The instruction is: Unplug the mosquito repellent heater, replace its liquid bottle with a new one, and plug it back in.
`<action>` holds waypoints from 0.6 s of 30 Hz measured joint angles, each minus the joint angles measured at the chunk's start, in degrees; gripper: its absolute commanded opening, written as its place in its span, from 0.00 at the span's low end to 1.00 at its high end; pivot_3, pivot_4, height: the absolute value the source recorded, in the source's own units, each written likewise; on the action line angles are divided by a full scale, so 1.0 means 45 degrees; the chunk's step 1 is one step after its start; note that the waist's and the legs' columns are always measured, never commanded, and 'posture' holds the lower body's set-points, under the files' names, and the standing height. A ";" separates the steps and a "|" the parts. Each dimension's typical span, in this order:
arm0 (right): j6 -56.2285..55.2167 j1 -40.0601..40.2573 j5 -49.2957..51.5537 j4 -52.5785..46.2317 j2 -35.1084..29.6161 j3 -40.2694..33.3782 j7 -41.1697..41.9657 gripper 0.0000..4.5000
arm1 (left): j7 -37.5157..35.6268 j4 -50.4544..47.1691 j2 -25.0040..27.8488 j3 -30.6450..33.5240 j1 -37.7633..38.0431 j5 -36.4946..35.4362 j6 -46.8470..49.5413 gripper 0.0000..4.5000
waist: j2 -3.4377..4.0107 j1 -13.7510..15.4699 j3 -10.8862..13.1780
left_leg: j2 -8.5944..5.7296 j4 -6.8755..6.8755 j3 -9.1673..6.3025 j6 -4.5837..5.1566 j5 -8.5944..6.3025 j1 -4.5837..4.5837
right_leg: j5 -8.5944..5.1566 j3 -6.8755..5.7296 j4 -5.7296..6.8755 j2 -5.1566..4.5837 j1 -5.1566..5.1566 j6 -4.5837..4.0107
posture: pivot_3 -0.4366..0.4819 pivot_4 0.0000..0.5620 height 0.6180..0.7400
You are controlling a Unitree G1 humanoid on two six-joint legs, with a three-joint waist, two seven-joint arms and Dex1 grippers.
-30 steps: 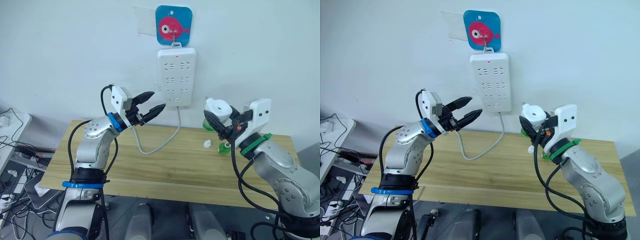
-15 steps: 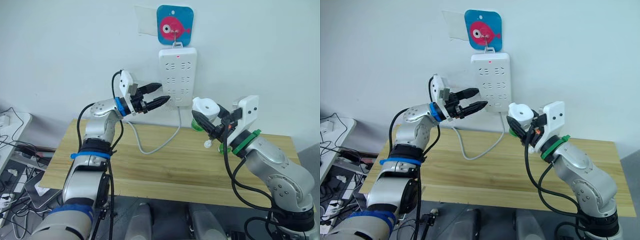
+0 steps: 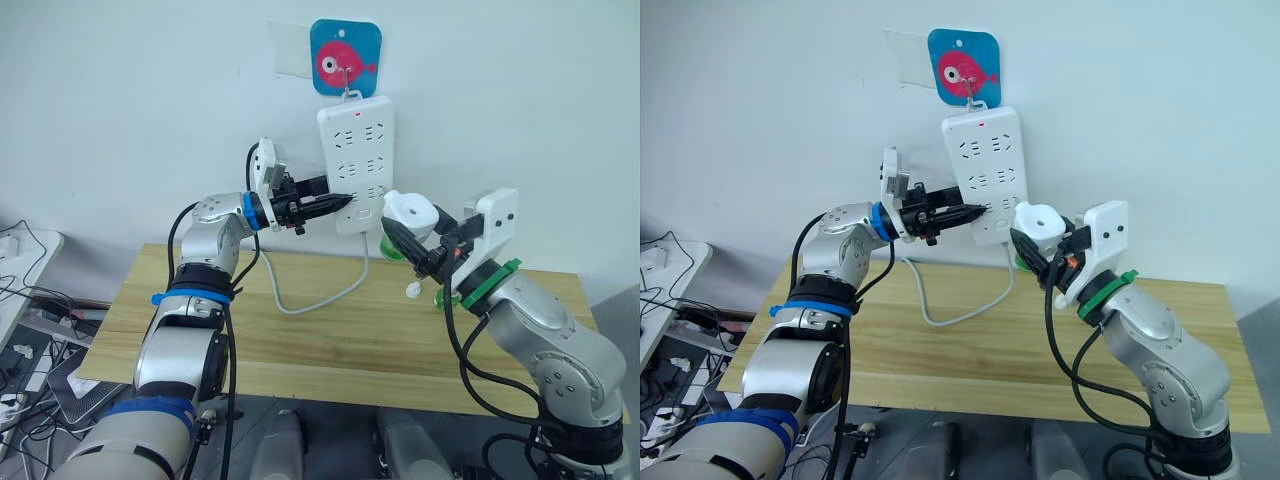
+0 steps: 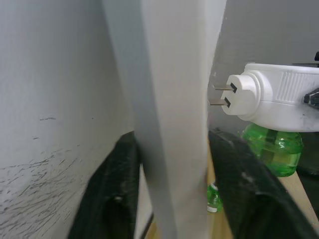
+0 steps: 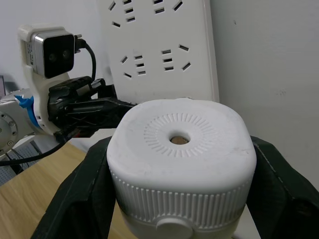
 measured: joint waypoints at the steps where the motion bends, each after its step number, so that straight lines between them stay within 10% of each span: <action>1: 0.0030 -0.0022 -0.0028 -0.0012 0.0043 0.0067 -0.0005 0.67 | -0.0020 0.0003 0.0028 -0.0002 -0.0029 0.0023 0.0001 0.29 | 0.0000 -0.0005 -0.0005 | -0.0002 0.0000 -0.0001 -0.0001 0.0000 0.0000 | 0.0000 0.0000 0.0000 0.0000 0.0000 0.0000 | 0.43 0.22 1.00; 18: 0.0338 -0.0760 -0.1670 0.1012 0.0954 0.0885 -0.0177 0.67 | 0.0032 0.0656 -0.0062 0.0008 -0.0312 0.0263 -0.0273 0.29 | -0.0001 -0.0071 -0.0009 | -0.0003 0.0002 -0.0002 0.0001 0.0000 -0.0001 | 0.0000 -0.0001 0.0006 -0.0001 -0.0001 0.0000 | 0.43 0.25 1.00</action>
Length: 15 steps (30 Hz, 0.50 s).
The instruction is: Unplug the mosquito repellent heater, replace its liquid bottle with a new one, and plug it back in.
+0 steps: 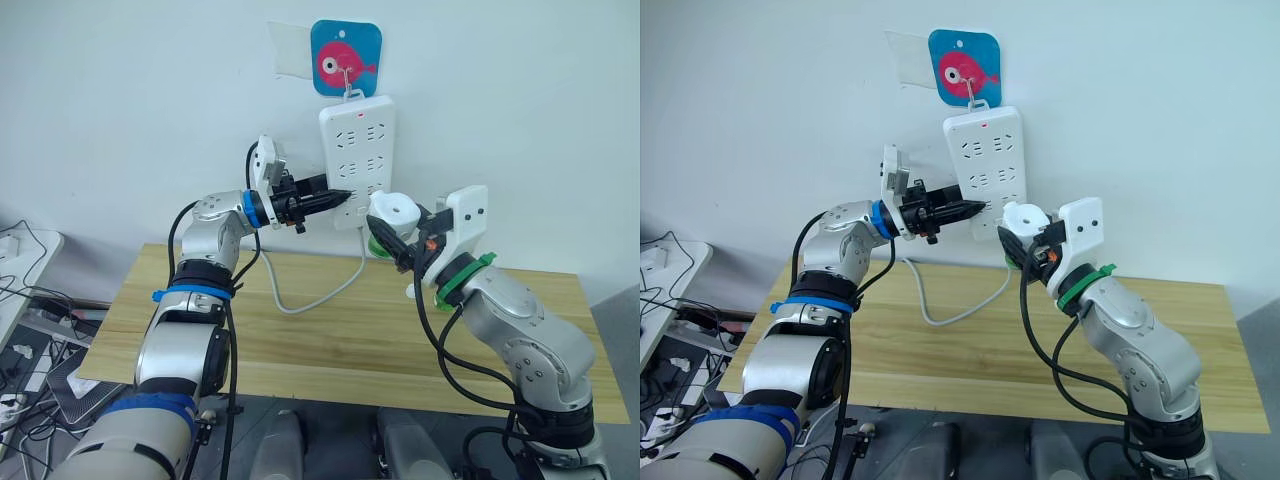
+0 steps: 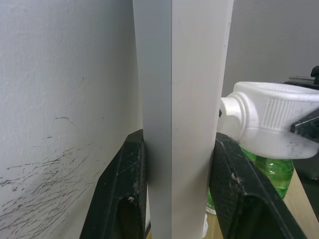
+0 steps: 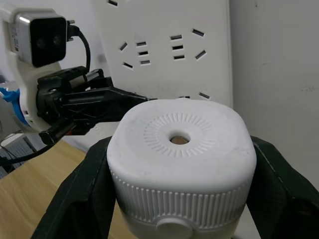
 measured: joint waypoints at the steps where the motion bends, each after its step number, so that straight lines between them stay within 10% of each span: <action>1: -0.0005 0.0001 -0.0058 0.0032 0.0006 -0.0001 0.0032 0.67 | 0.0009 0.0010 0.0001 0.0002 -0.0002 0.0012 -0.0040 0.29 | 0.0000 0.0000 0.0000 | 0.0000 0.0000 0.0000 0.0000 0.0000 0.0000 | 0.0000 0.0000 0.0000 0.0000 0.0000 0.0000 | 0.43 0.25 1.00; 15: 0.0036 -0.0112 -0.0483 0.0124 0.0714 -0.0013 0.0325 0.67 | -0.0168 0.0376 -0.0001 0.0162 -0.0157 0.0188 -0.0314 0.29 | 0.0000 -0.0023 0.0001 | 0.0002 0.0003 -0.0002 0.0002 -0.0001 0.0000 | 0.0000 -0.0001 0.0008 0.0001 -0.0001 0.0000 | 0.44 0.28 1.00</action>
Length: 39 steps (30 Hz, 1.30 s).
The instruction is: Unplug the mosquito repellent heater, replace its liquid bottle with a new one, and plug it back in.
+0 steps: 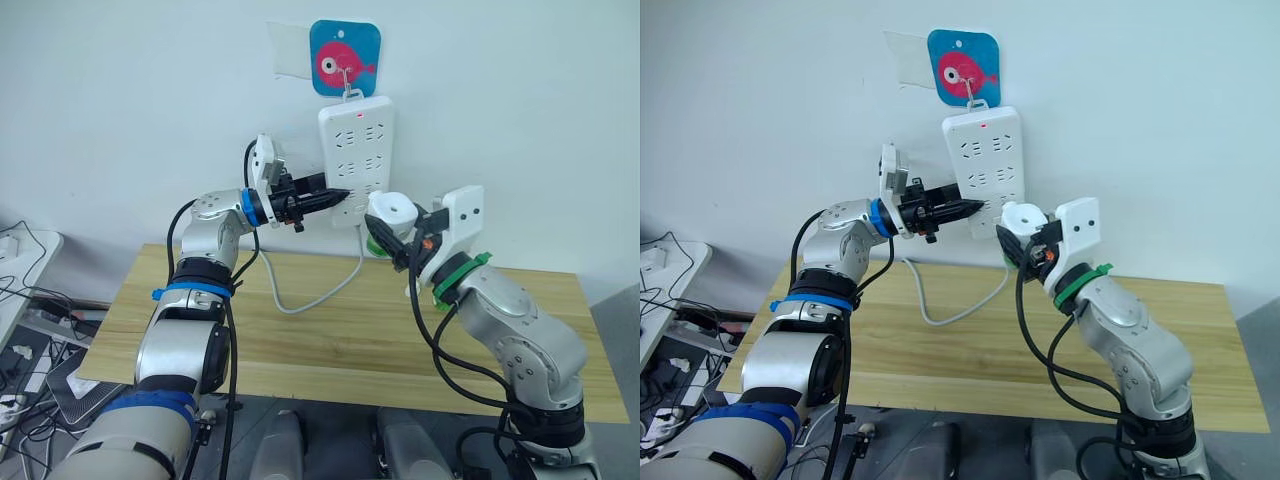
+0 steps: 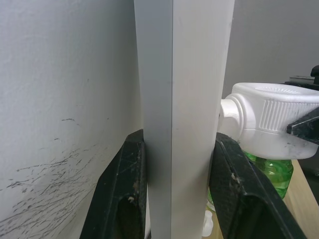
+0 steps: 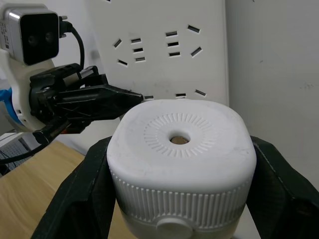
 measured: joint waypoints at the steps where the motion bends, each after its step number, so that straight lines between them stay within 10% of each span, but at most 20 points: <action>1: 0.0018 -0.0003 -0.0004 0.0003 0.0021 -0.0001 0.0012 0.67 | -0.0013 0.0000 -0.0001 0.0003 0.0000 0.0000 0.0001 0.29 | 0.0000 -0.0001 0.0000 | -0.0001 0.0000 0.0000 0.0000 0.0000 0.0000 | 0.0000 0.0001 0.0000 0.0000 0.0000 0.0000 | 0.44 0.28 1.00; 39: -0.0231 -0.1130 -0.2248 0.1364 0.1207 0.1020 -0.0098 0.67 | -0.0010 0.0028 0.0194 0.0297 0.0063 0.0272 0.0090 0.29 | 0.0000 -0.0215 0.0000 | 0.0001 0.0004 -0.0019 0.0026 -0.0012 0.0013 | 0.0000 -0.0008 0.0031 0.0003 0.0000 0.0000 | 0.44 0.31 1.00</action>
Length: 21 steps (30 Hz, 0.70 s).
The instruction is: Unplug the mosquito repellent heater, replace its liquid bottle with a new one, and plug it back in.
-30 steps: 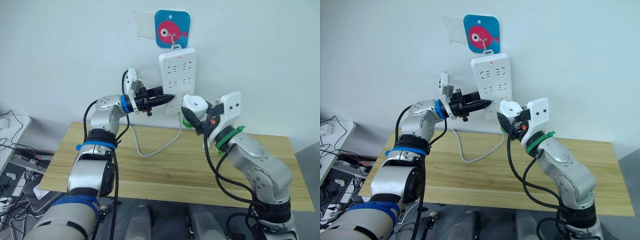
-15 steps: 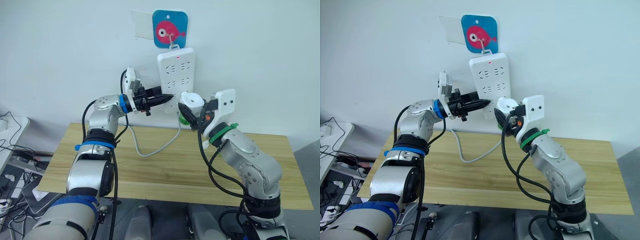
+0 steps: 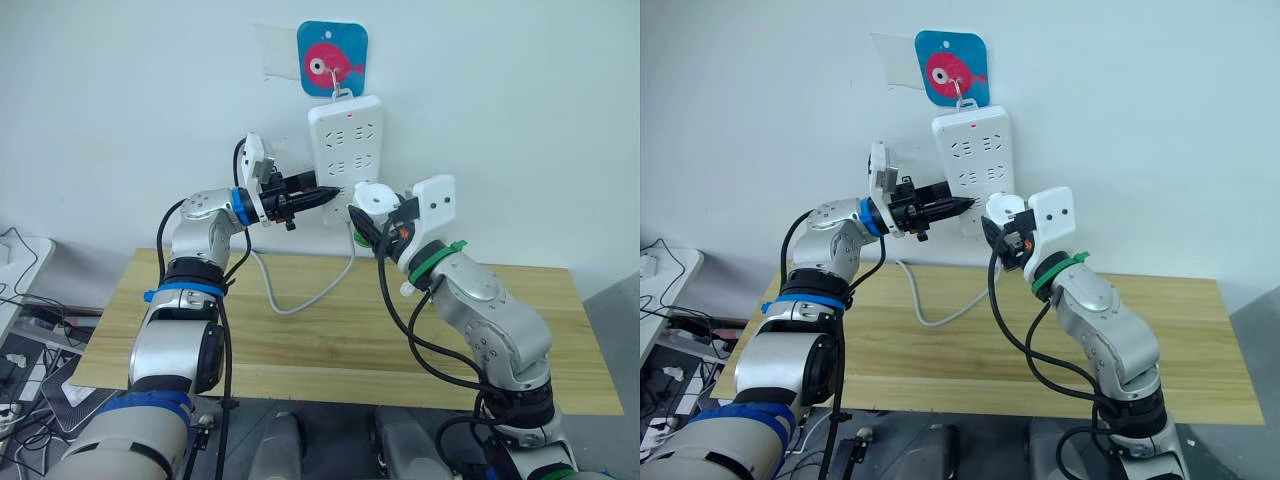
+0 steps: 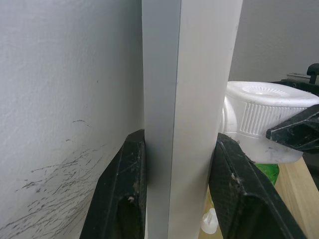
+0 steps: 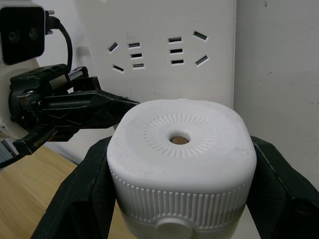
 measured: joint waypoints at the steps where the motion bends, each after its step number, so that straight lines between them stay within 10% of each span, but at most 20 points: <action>1: -0.0011 -0.0012 -0.0082 0.0020 0.0029 0.0026 0.0017 0.67 | 0.0005 -0.0018 0.0000 0.0020 0.0019 0.0000 0.0024 0.29 | 0.0000 -0.0010 0.0000 | 0.0001 0.0000 0.0000 0.0000 0.0000 0.0001 | 0.0000 0.0000 0.0002 0.0000 0.0000 0.0000 | 0.44 0.31 1.00; 21: -0.0724 -0.0431 -0.0833 0.1186 0.0532 0.0280 0.0344 0.67 | 0.0168 -0.0336 0.0150 0.0248 0.0168 0.0081 0.0346 0.29 | 0.0000 -0.0103 0.0000 | 0.0009 -0.0001 0.0009 -0.0001 0.0007 0.0023 | 0.0004 0.0013 0.0026 0.0010 0.0001 -0.0006 | 0.44 0.32 1.00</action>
